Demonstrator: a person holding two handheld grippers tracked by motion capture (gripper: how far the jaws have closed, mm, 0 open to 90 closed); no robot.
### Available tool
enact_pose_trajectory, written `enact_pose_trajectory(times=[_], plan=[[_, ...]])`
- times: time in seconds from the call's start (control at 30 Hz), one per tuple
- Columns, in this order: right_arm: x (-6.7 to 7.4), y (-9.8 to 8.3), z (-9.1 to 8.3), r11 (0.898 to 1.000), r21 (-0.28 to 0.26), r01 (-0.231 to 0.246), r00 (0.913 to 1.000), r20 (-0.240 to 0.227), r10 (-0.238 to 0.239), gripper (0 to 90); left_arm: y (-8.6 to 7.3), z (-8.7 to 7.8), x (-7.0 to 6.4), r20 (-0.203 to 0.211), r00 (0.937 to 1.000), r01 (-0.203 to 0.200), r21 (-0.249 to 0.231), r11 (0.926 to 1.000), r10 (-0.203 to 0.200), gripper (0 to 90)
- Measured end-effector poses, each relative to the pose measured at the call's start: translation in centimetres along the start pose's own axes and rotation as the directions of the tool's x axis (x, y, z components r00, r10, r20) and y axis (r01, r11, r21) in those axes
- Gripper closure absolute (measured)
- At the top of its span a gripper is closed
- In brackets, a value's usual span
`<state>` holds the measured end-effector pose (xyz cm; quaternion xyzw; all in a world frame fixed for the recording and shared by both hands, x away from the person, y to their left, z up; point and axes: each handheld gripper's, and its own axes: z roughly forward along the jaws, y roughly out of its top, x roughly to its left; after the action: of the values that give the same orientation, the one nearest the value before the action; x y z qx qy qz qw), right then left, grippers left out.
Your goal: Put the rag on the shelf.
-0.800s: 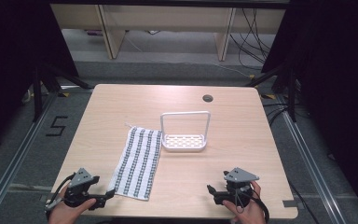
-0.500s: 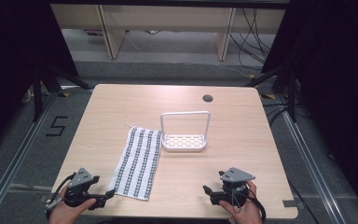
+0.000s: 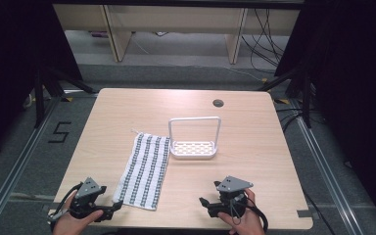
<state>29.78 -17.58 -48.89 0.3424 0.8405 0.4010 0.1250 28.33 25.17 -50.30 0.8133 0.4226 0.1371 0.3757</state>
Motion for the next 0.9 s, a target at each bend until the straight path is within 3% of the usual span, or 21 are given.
enact_pose_trajectory(times=[0.1, 0.2, 0.5, 0.67, 0.77, 0.9], plan=[[0.6, 0.2, 0.5, 0.999, -0.005, 0.037, 0.9992, -0.017, -0.037, 24.9, 0.1, 0.1, -0.4, 0.008, 0.9999, -0.014, -0.002, 0.9999, 0.014, 15.7], [1.2, 0.5, 0.8, 1.000, -0.001, 0.025, 0.9990, -0.036, -0.025, 25.2, 0.2, 0.2, -0.8, 0.015, 0.9998, -0.011, 0.000, 0.9999, 0.011, 15.7], [3.6, 1.9, 3.0, 0.995, 0.000, 0.097, 0.9910, -0.093, -0.096, 27.6, 0.3, 0.4, -1.2, 0.038, 0.9990, -0.026, 0.002, 0.9997, 0.026, 16.2], [5.1, 2.8, 4.4, 0.988, 0.017, 0.151, 0.9798, -0.135, -0.147, 30.1, 0.5, 0.1, -0.8, 0.026, 0.9990, -0.036, 0.001, 0.9994, 0.036, 21.7], [6.3, 3.7, 5.6, 0.978, 0.016, 0.207, 0.9659, -0.162, -0.202, 31.9, 0.5, -0.3, -0.1, 0.020, 0.9994, -0.029, -0.001, 0.9996, 0.029, 25.7], [7.2, 4.2, 6.4, 0.975, 0.009, 0.223, 0.9592, -0.180, -0.218, 33.1, 0.4, -0.4, 0.4, 0.017, 0.9994, -0.031, 0.019, 0.9993, 0.031, 28.8]])
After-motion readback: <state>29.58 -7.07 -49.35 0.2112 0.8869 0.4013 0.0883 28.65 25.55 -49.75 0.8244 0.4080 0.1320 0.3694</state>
